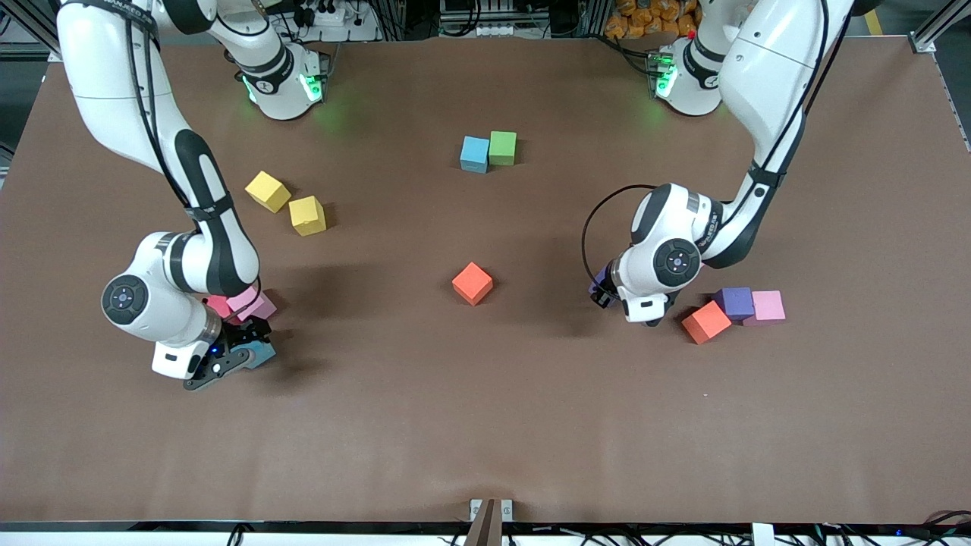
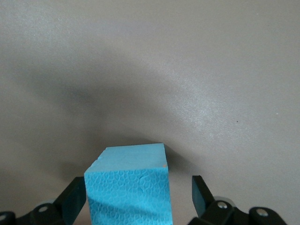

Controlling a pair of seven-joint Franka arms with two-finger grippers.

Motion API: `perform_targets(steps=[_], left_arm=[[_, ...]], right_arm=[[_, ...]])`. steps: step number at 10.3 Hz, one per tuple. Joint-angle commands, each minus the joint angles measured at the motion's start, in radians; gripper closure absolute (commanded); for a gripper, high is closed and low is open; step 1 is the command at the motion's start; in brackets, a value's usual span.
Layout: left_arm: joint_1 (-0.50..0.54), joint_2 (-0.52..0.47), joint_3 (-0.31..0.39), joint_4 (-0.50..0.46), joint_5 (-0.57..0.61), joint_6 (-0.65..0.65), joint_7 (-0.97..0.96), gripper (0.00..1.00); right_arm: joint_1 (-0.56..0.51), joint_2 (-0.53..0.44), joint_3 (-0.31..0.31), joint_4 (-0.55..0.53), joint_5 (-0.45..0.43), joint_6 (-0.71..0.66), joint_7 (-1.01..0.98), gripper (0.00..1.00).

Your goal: Form number 2 with 11 blocks

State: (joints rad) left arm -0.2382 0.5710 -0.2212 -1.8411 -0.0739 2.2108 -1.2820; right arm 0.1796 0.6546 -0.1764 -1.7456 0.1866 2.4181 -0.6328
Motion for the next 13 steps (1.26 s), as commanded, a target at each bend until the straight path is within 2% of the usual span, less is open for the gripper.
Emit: perform_targets(steps=[1,3,4,5,7,9,10,11,13], left_arm=[[0.005,-0.071,-0.001,-0.001,-0.007,-0.127,0.164,1.0],[0.023,-0.106,-0.047,-0.021,-0.015,-0.161,0.202,1.0],[0.022,-0.124,-0.079,-0.039,-0.014,-0.16,0.204,1.0],[0.023,-0.14,-0.123,-0.052,-0.009,-0.16,0.202,1.0],[0.039,-0.209,-0.199,-0.163,-0.01,-0.129,0.19,1.0],[0.042,-0.322,-0.224,-0.373,-0.023,-0.015,0.161,1.0],[0.053,-0.356,-0.259,-0.454,-0.023,0.048,0.161,1.0],[0.095,-0.361,-0.317,-0.478,-0.027,0.062,0.136,1.0],[0.102,-0.362,-0.377,-0.483,-0.063,0.063,-0.067,1.0]], right_arm=[[-0.02,0.016,0.018,0.023,0.022,-0.007,-0.027,0.21],[-0.015,0.014,0.018,0.031,0.022,-0.008,-0.067,0.61],[-0.012,0.014,0.017,0.047,0.021,-0.017,-0.073,0.76],[-0.008,0.013,0.018,0.05,0.021,-0.02,-0.071,0.8],[0.004,0.008,0.018,0.07,0.025,-0.045,-0.061,0.82],[0.035,0.008,0.017,0.124,0.025,-0.13,0.029,0.82],[0.052,0.005,0.017,0.138,0.025,-0.163,0.075,0.82],[0.066,-0.001,0.017,0.139,0.025,-0.187,0.128,0.82],[0.072,-0.003,0.017,0.155,0.025,-0.24,0.188,0.82]])
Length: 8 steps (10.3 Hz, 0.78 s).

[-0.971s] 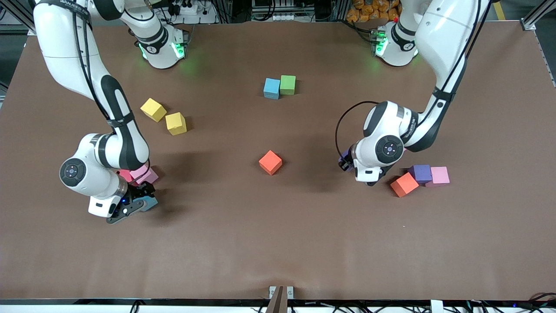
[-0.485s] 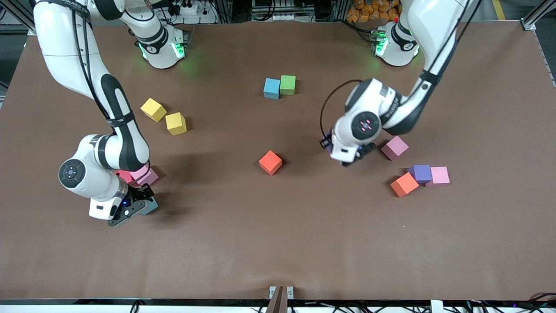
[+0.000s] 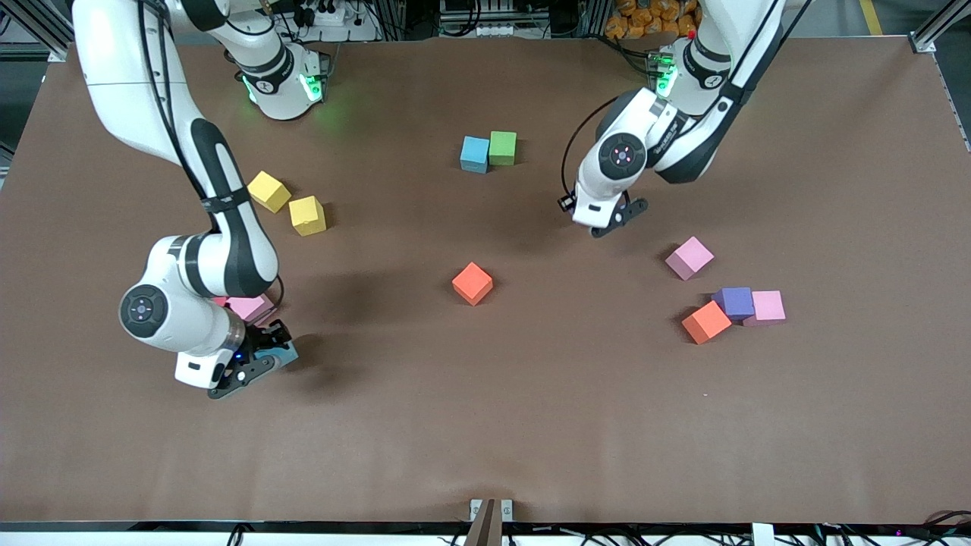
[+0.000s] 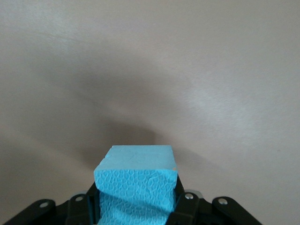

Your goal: Form number 2 with 11 blocks

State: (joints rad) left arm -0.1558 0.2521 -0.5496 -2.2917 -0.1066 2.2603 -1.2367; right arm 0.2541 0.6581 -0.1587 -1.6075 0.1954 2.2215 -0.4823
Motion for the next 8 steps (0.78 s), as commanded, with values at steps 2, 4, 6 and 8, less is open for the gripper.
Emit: perform_targets(steps=[2,4,6,8], left_arm=[[0.019,-0.042,-0.068,-0.032,-0.047,0.016,-0.334,1.0],[0.007,-0.04,-0.102,-0.038,-0.102,0.074,-0.615,1.0],[0.009,-0.037,-0.139,-0.084,-0.105,0.183,-0.807,1.0],[0.007,-0.03,-0.168,-0.12,-0.107,0.26,-0.993,1.0]], right_arm=[[0.011,-0.015,0.001,0.026,0.013,-0.089,0.088,0.81],[0.037,-0.047,0.001,0.015,0.01,-0.149,0.177,0.8],[0.066,-0.075,0.002,0.015,0.01,-0.213,0.244,0.8],[0.109,-0.101,0.002,0.011,0.01,-0.278,0.307,0.8]])
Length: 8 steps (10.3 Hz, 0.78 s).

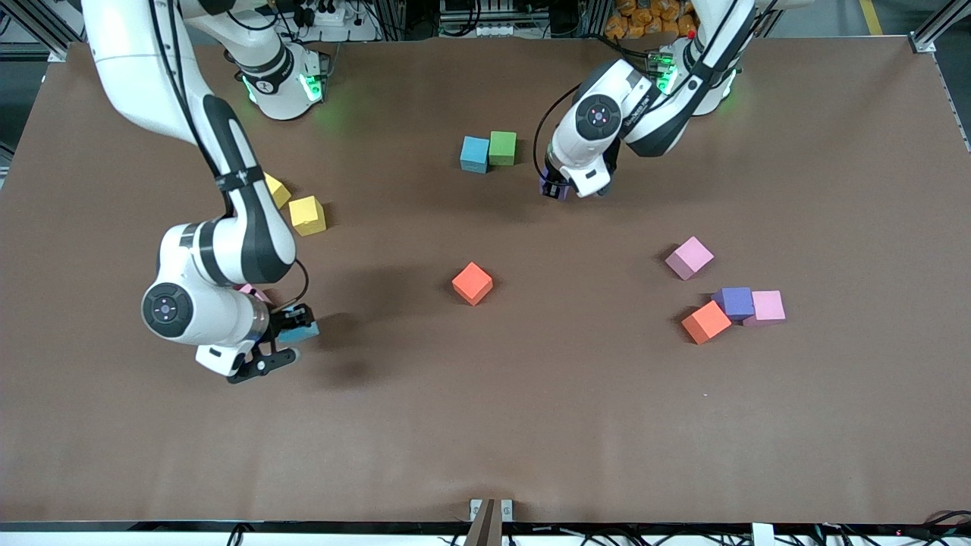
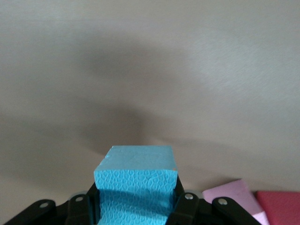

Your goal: Form number 2 with 11 blocks

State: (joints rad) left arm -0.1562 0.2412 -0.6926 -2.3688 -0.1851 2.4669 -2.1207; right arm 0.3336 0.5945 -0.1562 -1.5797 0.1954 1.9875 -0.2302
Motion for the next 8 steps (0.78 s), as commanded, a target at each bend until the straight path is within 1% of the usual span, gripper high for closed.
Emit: perform_targets(steps=[1,3,5,7,8], left_arm=[[0.007,-0.019,-0.034,-0.052,-0.028,0.056,-0.195,1.0],[0.01,-0.019,-0.074,-0.066,-0.028,0.058,-0.316,1.0],[0.012,-0.011,-0.1,-0.075,-0.028,0.067,-0.386,1.0],[0.021,-0.014,-0.14,-0.16,-0.03,0.234,-0.387,1.0],[0.02,-0.013,-0.148,-0.185,-0.028,0.283,-0.386,1.0]], right_arm=[[0.051,-0.062,0.0,-0.038,0.01,-0.052,0.09,0.8],[0.09,-0.097,-0.002,-0.057,0.013,-0.053,0.135,0.81],[0.114,-0.137,0.0,-0.104,0.015,-0.052,0.169,0.81],[0.148,-0.162,0.0,-0.132,0.016,-0.05,0.202,0.81],[0.171,-0.163,-0.005,-0.132,0.018,-0.05,0.222,0.82]])
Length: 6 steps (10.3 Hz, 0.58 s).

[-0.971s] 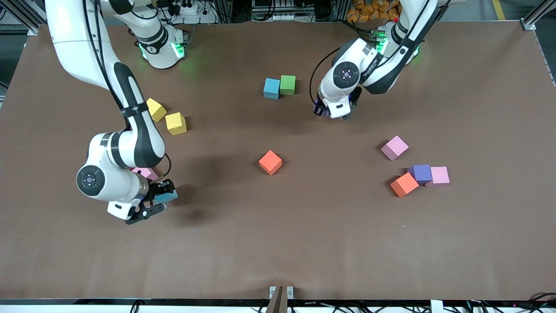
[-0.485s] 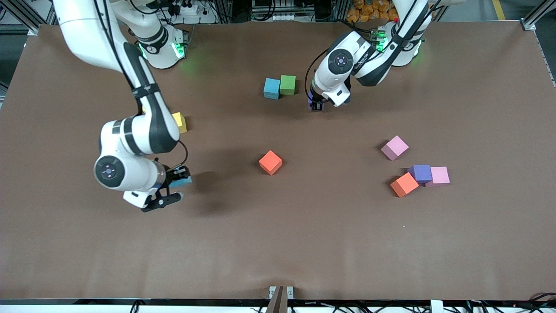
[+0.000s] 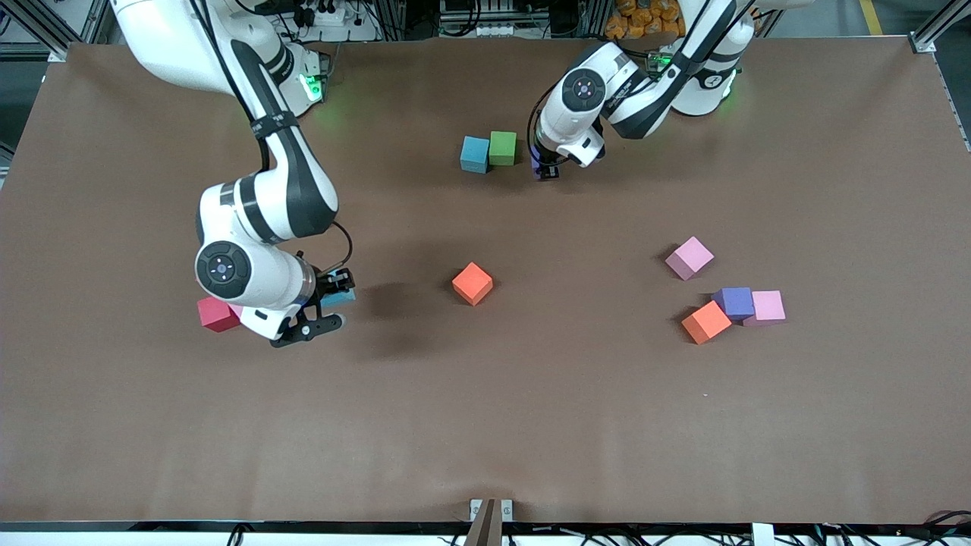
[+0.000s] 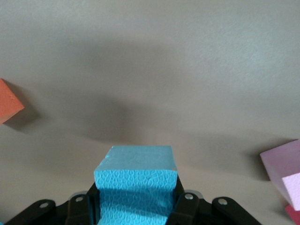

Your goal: Form number 2 with 11 blocks

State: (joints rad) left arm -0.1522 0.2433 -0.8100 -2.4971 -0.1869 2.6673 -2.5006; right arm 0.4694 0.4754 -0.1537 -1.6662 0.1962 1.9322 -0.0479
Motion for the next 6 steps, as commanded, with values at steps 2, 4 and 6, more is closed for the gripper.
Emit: perform_targets(steps=[2,4,6], left_arm=[[0.017,-0.016,-0.096,-0.078,-0.026,0.126,0.0,1.0],[0.017,-0.015,-0.121,-0.091,-0.025,0.175,0.002,1.0],[0.016,-0.004,-0.127,-0.104,-0.025,0.204,0.045,1.0]], right_arm=[[0.06,-0.05,-0.009,-0.047,0.017,0.002,0.098,0.82],[0.071,-0.052,-0.01,-0.047,0.017,0.002,0.126,0.82],[0.09,-0.054,-0.018,-0.047,0.017,0.002,0.158,0.83]])
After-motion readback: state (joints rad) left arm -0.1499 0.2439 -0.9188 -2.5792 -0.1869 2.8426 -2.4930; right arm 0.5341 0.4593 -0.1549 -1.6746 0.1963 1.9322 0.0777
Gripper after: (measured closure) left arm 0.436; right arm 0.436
